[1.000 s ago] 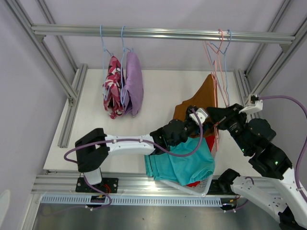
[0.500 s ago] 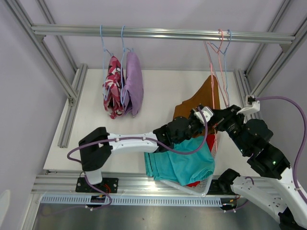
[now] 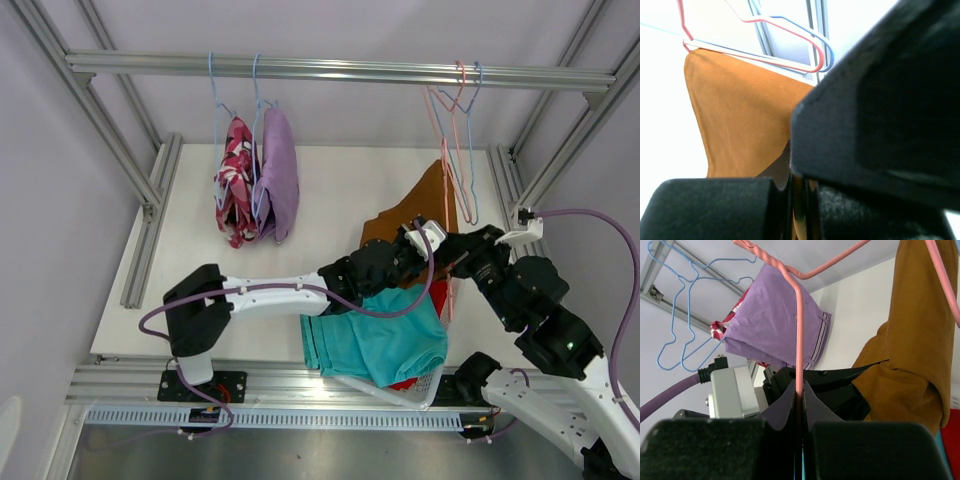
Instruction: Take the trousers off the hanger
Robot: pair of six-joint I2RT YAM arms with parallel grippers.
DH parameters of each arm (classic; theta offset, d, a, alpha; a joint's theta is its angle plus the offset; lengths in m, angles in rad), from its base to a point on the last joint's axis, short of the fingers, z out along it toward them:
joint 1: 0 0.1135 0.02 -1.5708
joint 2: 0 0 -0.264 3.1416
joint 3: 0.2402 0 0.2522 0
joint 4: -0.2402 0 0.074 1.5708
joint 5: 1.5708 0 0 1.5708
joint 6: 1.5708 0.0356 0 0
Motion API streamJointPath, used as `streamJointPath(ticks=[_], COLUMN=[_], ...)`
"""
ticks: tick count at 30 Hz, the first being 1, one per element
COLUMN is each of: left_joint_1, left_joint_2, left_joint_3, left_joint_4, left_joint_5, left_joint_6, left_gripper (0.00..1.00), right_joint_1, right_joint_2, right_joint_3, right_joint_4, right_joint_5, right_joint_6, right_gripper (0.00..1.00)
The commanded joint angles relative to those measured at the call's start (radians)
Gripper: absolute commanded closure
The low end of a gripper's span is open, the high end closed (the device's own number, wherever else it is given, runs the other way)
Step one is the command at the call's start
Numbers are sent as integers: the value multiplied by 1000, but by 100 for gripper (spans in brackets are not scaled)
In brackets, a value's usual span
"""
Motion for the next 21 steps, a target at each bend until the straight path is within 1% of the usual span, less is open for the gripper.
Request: streamJointPath(ticks=[1,8,12,21], left_joint_1=[34,-11,-26,-80], left_joint_2=[-126,-261,-327,-431], left_joint_3=[27,45,59,52], left_joint_4=[22,-59,-119,-139], left_joint_5=[-63,-114,-129,-183], left_joint_6=[44,152,169,226], left_gripper=[100,99,100,99], right_joint_1=[7,7,7,7], right_joint_2=[-18,5,18,60], right_joint_3=[-29,-69,-97,-144], right_joint_4=[77,114,142,193], right_joint_5=[-23,-17,-14,8], right_joint_6=[4,-10,-9,-1], right_gripper=[100,100,100,100])
